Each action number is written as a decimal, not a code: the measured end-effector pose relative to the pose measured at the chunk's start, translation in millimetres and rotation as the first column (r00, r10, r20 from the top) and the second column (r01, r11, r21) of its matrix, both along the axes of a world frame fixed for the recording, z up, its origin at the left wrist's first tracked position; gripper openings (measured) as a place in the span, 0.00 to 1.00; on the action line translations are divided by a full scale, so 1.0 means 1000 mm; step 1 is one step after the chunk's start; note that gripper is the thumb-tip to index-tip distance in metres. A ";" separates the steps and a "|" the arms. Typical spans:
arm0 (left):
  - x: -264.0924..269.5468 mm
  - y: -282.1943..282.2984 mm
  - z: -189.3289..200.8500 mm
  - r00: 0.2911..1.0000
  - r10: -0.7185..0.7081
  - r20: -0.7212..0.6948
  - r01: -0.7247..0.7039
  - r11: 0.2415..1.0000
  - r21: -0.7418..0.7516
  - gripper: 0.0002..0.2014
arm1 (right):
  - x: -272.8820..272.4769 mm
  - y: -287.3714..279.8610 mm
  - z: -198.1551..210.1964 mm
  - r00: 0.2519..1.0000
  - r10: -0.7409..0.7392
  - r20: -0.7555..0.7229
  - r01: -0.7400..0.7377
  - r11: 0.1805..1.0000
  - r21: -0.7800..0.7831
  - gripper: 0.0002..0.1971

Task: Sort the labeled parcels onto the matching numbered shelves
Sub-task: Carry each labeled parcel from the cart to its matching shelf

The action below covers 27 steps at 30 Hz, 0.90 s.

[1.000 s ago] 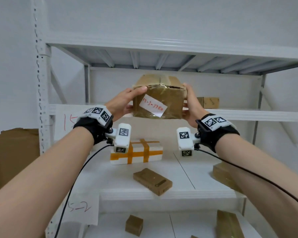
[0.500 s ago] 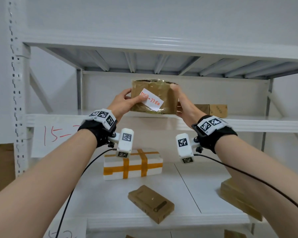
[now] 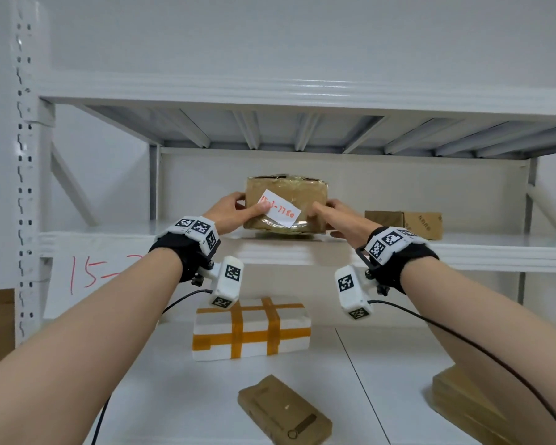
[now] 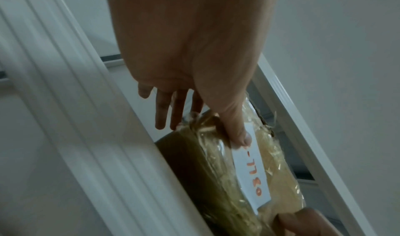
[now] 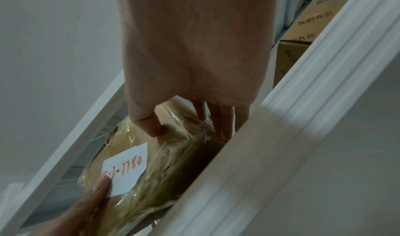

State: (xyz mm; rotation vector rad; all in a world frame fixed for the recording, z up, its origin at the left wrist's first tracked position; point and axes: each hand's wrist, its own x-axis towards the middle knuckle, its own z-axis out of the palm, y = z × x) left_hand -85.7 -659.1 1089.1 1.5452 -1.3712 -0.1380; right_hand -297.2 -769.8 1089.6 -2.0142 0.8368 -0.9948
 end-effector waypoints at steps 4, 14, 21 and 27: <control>0.008 -0.018 -0.003 0.997 0.072 0.004 -0.072 0.994 0.088 0.37 | 0.005 -0.022 -0.003 0.999 -0.017 -0.037 0.017 1.000 0.013 0.32; 0.013 -0.045 -0.006 0.985 0.171 0.009 -0.170 0.978 0.119 0.33 | 0.007 -0.045 -0.001 0.985 -0.017 -0.171 0.009 0.999 -0.045 0.13; 0.010 -0.039 -0.016 0.990 0.129 -0.065 -0.134 0.988 -0.078 0.37 | 0.006 -0.031 -0.008 0.994 -0.086 -0.061 0.083 0.995 -0.056 0.59; -0.003 -0.022 -0.031 0.978 0.177 -0.108 -0.197 0.956 -0.219 0.31 | -0.005 -0.016 -0.017 0.992 -0.125 0.019 0.126 0.991 -0.037 0.56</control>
